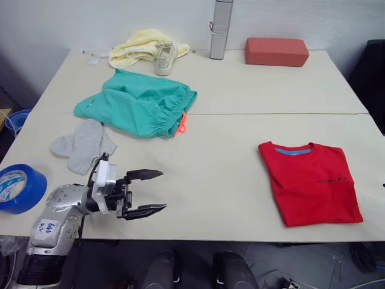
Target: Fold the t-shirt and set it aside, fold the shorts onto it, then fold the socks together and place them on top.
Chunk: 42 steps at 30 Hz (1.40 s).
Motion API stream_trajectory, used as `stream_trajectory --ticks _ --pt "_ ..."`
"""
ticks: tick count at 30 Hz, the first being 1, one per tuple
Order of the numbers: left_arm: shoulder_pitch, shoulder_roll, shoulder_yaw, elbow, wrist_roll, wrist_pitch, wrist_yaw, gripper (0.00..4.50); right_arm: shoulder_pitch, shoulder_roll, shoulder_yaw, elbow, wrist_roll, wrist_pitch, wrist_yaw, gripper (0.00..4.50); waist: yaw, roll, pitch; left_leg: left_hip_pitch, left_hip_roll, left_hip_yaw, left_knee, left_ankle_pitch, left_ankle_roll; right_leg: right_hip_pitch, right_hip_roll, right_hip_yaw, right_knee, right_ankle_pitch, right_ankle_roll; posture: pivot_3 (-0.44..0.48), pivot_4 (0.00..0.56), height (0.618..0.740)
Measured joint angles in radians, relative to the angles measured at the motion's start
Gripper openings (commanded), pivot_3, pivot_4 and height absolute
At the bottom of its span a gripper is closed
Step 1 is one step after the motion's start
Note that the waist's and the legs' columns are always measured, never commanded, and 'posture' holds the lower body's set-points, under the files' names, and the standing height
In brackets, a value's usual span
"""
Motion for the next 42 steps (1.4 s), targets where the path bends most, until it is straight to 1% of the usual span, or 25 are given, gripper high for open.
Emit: stream_trajectory --ticks 4,6,7,8,11,14,17,20,22,24,27,30,32,36,39,42 --pt "0.008 0.006 0.057 0.057 0.023 -0.035 0.022 4.5 -0.028 0.133 -0.017 -0.112 0.013 -0.208 0.012 4.48 -0.001 0.0 0.0 0.0 -0.001 0.0 0.0 0.002 -0.004 -0.001 0.0 0.0 0.0 0.0 0.001 0.0 0.15 0.74" --pt "0.017 0.02 0.088 0.078 0.027 -0.054 0.029 4.5 -0.05 0.195 -0.009 -0.174 0.064 -0.24 0.036 4.48 -0.002 0.0 0.0 0.0 -0.001 0.0 0.0 0.002 -0.004 0.0 0.0 0.0 0.0 0.0 0.001 0.0 0.15 0.74" --pt "0.026 0.024 0.108 0.083 0.03 -0.062 0.033 4.5 -0.059 0.234 -0.001 -0.205 0.082 -0.267 0.039 4.48 -0.002 -0.001 0.0 0.0 -0.001 0.0 0.0 0.002 -0.004 0.0 0.0 0.0 0.0 0.0 0.001 0.0 0.15 0.74" --pt "0.043 0.029 0.13 0.085 0.034 -0.072 0.04 4.5 -0.064 0.298 0.01 -0.249 0.096 -0.322 0.039 4.48 -0.003 -0.003 0.0 0.0 0.0 -0.001 0.0 0.002 -0.004 0.0 0.0 0.0 0.0 0.0 0.001 0.0 0.15 0.74" --pt "0.11 0.029 0.192 0.091 0.046 -0.093 0.067 4.5 -0.032 0.48 0.092 -0.377 0.12 -0.45 0.03 4.48 -0.006 -0.004 0.0 0.0 0.0 -0.001 0.0 0.002 -0.004 0.0 0.0 0.0 0.0 0.0 0.001 0.0 0.15 0.74" --pt "0.202 0.028 0.266 0.09 0.062 -0.095 0.134 4.5 0.053 0.64 0.21 -0.477 0.131 -0.539 0.025 4.48 -0.007 -0.004 0.0 0.0 -0.001 -0.001 0.0 0.001 -0.004 0.0 -0.001 0.0 0.001 0.0 0.001 0.0 0.15 0.74" --pt "0.265 0.028 0.328 0.086 0.068 -0.098 0.173 4.5 0.087 0.694 0.287 -0.482 0.11 -0.661 0.058 4.48 -0.005 -0.004 0.0 0.0 -0.002 -0.001 0.0 -0.001 -0.004 0.0 -0.003 0.001 0.0 0.001 0.002 0.0 0.15 0.74" --pt "0.381 0.027 0.397 0.089 0.099 -0.107 0.215 4.5 0.088 0.771 0.303 -0.451 0.134 -0.755 0.067 4.48 -0.009 -0.009 -0.003 0.001 -0.002 -0.001 -0.001 -0.003 -0.006 0.0 -0.003 0.002 0.0 0.001 0.002 0.0 0.15 0.74" --pt "0.44 0.024 0.451 0.132 0.107 -0.1 0.251 4.5 0.096 0.797 0.308 -0.384 0.137 -0.814 0.084 4.48 -0.011 -0.01 -0.003 0.001 -0.001 -0.001 -0.001 -0.005 -0.006 0.0 -0.003 0.002 0.0 0.0 0.0 0.0 0.15 0.74" --pt "0.469 0.024 0.499 0.169 0.107 -0.087 0.273 4.5 0.094 0.818 0.309 -0.333 0.137 -0.873 0.09 4.48 -0.01 -0.009 -0.003 0.001 -0.001 -0.001 -0.001 -0.005 -0.006 -0.001 -0.003 0.002 0.0 0.0 -0.001 0.0 0.15 0.74" --pt "0.482 0.024 0.523 0.17 0.1 -0.084 0.269 4.5 0.072 0.829 0.313 -0.306 0.147 -0.931 0.088 4.48 -0.007 -0.009 -0.003 0.001 -0.001 -0.002 -0.001 -0.006 -0.005 0.0 -0.004 0.002 0.0 -0.001 -0.001 0.0 0.15 0.74" --pt "0.467 0.03 0.531 0.171 0.1 -0.083 0.272 4.5 0.055 0.847 0.318 -0.298 0.154 -0.968 0.068 4.48 -0.007 -0.01 -0.003 0.001 -0.001 -0.002 -0.002 -0.006 -0.006 -0.001 -0.004 0.002 0.0 -0.001 -0.003 0.0 0.15 0.74" --pt "0.425 0.047 0.53 0.18 0.105 -0.079 0.283 4.5 0.042 0.87 0.331 -0.3 0.155 -0.979 0.038 4.48 -0.008 -0.01 -0.003 0.001 -0.001 -0.002 -0.003 -0.006 -0.007 -0.002 -0.004 0.002 0.0 -0.002 -0.004 0.0 0.15 0.74" --pt "0.308 0.124 0.474 0.185 0.148 -0.05 0.305 4.5 0.02 0.897 0.373 -0.363 0.155 -0.98 -0.026 4.48 -0.01 -0.008 -0.004 0.002 -0.001 -0.002 -0.004 -0.005 -0.008 -0.002 -0.004 0.001 0.001 -0.002 -0.004 0.0 0.15 0.74" --pt "0.124 0.186 0.352 0.209 0.223 -0.022 0.34 4.5 0.015 0.901 0.401 -0.414 0.152 -0.981 -0.076 4.48 -0.002 -0.008 -0.004 0.002 -0.002 -0.003 -0.003 -0.002 -0.012 -0.002 -0.004 0.0 0.002 -0.002 -0.004 0.0 0.15 0.74" --pt "-0.098 0.232 0.196 0.262 0.333 -0.046 0.348 4.5 0.01 0.915 0.436 -0.447 0.143 -0.988 -0.114 4.48 -0.001 -0.009 -0.005 0.002 -0.003 -0.001 -0.003 -0.002 -0.012 -0.002 -0.004 0.0 0.004 -0.001 -0.003 0.0 0.15 0.74"
